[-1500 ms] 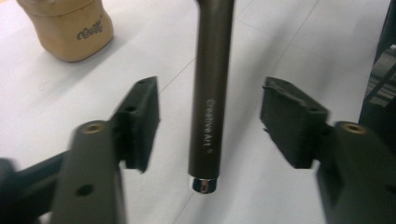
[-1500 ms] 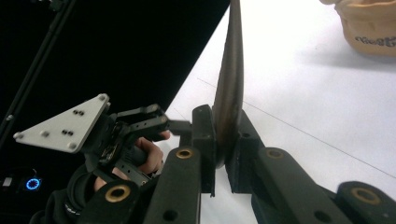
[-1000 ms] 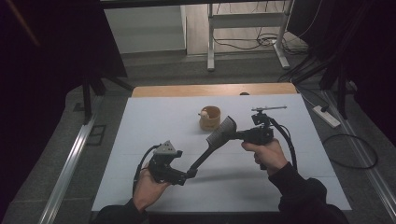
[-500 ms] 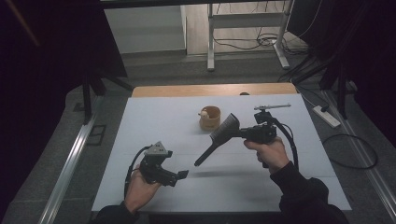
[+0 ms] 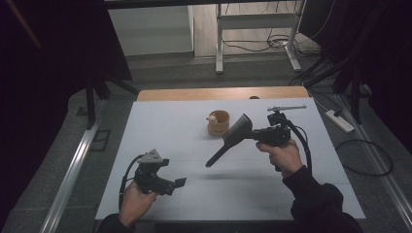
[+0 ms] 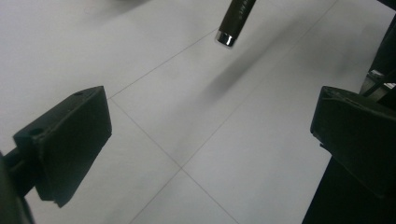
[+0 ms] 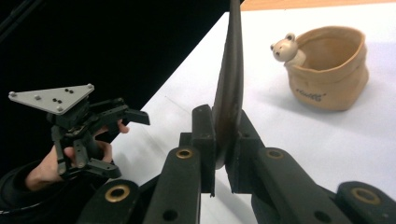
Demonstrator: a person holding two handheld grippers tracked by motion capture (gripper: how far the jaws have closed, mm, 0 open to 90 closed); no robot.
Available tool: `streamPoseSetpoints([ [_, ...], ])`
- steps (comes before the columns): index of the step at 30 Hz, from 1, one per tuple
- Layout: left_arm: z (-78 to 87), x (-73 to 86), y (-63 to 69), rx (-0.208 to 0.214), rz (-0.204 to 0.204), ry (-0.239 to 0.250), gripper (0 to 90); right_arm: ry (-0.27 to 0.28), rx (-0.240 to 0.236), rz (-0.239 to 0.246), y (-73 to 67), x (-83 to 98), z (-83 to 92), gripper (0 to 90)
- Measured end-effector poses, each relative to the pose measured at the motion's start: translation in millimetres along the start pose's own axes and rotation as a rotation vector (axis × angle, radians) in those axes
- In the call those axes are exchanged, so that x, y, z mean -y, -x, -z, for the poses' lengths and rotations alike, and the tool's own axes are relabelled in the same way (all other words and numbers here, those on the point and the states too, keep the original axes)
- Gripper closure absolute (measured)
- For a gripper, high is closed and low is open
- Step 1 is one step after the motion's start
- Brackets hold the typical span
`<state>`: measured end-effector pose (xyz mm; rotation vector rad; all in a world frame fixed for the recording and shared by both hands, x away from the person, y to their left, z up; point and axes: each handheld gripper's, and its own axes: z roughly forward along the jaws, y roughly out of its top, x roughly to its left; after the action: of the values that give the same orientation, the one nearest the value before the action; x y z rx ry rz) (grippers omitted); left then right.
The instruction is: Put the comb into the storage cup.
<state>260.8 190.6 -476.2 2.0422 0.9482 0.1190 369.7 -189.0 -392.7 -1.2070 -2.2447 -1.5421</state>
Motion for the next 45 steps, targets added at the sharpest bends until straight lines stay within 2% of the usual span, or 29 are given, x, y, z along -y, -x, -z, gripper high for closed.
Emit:
streamPoseSetpoints([
  [6,9.0,6.5,-2.8,-0.023,0.007,-0.004,0.0,0.024,0.020,0.013,3.1,-5.4,3.8,83.7],
  [17,26.2,24.0,-9.4,-0.056,0.055,0.006,0.0,0.049,0.053,0.018,11.3,-14.2,6.5,83.7],
  [20,28.7,26.9,-9.5,-0.084,0.046,0.002,0.0,0.054,0.064,0.017,12.8,-16.8,7.2,83.7],
  [28,35.0,33.8,-8.9,-0.110,0.052,-0.008,0.0,0.078,0.090,0.025,16.5,-25.3,10.7,83.7],
  [33,40.9,37.5,-8.9,-0.125,0.053,0.002,0.0,0.099,0.102,0.021,19.1,-31.2,13.8,83.7],
  [45,42.6,39.4,-9.1,-0.119,0.054,0.018,0.0,0.127,0.123,0.020,24.2,-43.6,18.6,83.7],
])
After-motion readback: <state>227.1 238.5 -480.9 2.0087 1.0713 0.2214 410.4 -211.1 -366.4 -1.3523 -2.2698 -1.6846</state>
